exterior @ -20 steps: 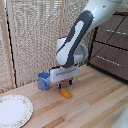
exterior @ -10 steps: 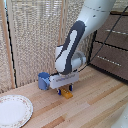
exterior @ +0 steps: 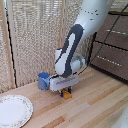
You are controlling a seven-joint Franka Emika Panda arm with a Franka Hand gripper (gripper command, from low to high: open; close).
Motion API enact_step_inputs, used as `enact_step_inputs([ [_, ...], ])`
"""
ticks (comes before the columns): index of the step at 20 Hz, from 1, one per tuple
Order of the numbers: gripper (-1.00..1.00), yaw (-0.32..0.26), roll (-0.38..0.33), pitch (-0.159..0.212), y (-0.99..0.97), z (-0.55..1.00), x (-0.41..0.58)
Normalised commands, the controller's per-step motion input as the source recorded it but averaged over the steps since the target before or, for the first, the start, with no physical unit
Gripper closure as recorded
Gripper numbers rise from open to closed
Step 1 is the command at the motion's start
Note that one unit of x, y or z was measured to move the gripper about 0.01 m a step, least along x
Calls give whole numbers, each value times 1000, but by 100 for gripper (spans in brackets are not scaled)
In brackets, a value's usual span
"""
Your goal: Caressingly guide your clamp towards the toast. Compassionately possess the toast with your clamp. Gradually tag the toast up from the worktable. Complaisantly, cruise the held-toasty-pillow to your white crockery. Last but notably, liberate the toast onto the shiny white tableware.
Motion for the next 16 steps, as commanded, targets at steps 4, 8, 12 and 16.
enact_step_inputs([
  [4,100,-9,0,-66,69,616,-100],
  [8,100,-42,0,-1,159,1000,-14],
  [12,100,-3,0,0,269,1000,0],
  [16,100,0,8,36,487,974,0],
])
